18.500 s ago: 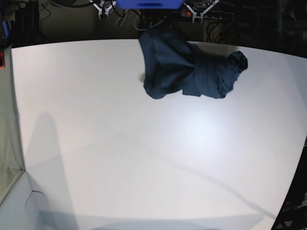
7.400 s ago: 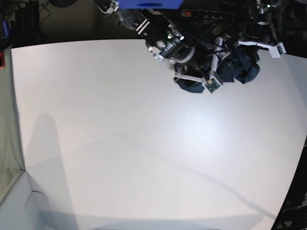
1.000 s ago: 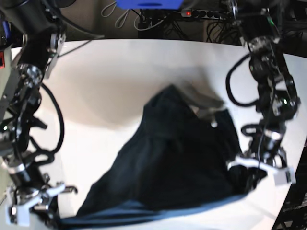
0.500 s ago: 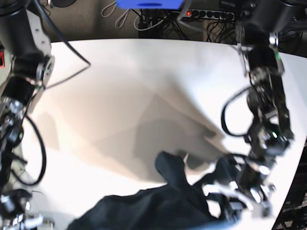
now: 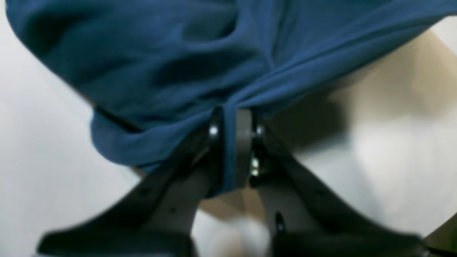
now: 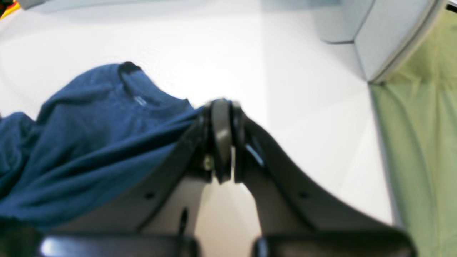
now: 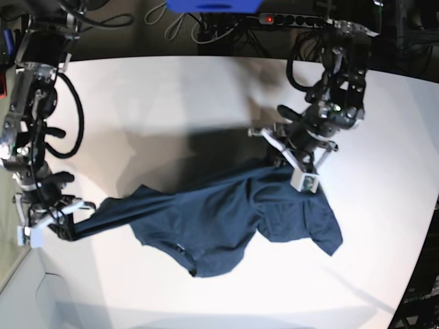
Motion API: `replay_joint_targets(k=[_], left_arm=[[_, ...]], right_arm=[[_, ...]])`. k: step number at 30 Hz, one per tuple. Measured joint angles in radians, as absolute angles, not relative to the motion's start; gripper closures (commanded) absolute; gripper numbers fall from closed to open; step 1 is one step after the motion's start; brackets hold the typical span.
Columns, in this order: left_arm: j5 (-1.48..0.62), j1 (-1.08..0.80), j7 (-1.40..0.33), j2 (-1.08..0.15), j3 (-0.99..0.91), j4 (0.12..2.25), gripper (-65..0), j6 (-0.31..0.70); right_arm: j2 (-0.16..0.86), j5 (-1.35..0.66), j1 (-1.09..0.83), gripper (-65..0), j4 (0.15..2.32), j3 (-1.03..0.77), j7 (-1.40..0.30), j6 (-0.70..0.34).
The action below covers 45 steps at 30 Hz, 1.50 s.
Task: Layout the t-shirt on the table in an organized manner, then fold the t-shirt properly
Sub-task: 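Swing the held t-shirt and lay it down on the table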
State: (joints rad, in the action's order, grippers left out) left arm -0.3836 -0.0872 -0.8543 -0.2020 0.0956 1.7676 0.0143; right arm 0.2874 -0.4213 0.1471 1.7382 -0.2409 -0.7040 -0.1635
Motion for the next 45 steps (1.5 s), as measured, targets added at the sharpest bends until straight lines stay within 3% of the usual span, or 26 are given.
replay_joint_targets(k=[8,13,19,34,40,45], left_arm=[[-0.405,-0.158,-0.854,-0.202,0.130,1.776,-0.2,0.025],[-0.412,-0.203,-0.835,-0.233,0.126,1.954,-0.2,0.031],[-0.403,-0.147,-0.829,-0.244,0.127,2.013,-0.2,0.031],[-0.386,0.184,-0.449,-0.250,0.126,2.016,-0.2,0.029],[-0.382,0.179,-0.291,-0.250,0.127,2.016,-0.2,0.038],[-0.380,0.096,-0.280,-0.291,0.127,2.019,-0.2,0.053]], right_arm=[[0.285,-0.428,0.072,0.0,1.739,-0.364,-0.730,-0.168],[0.276,-0.439,0.078,0.0,1.829,-0.469,-0.732,-0.180],[0.258,-0.430,0.116,0.0,1.996,-0.527,-0.718,-0.296],[0.230,-0.607,0.337,0.0,2.013,-0.652,-0.704,-0.300],[0.230,-0.615,0.377,0.0,2.020,-0.681,-0.706,-0.300],[0.229,-0.629,0.393,0.0,2.019,-0.706,-0.717,-0.312]])
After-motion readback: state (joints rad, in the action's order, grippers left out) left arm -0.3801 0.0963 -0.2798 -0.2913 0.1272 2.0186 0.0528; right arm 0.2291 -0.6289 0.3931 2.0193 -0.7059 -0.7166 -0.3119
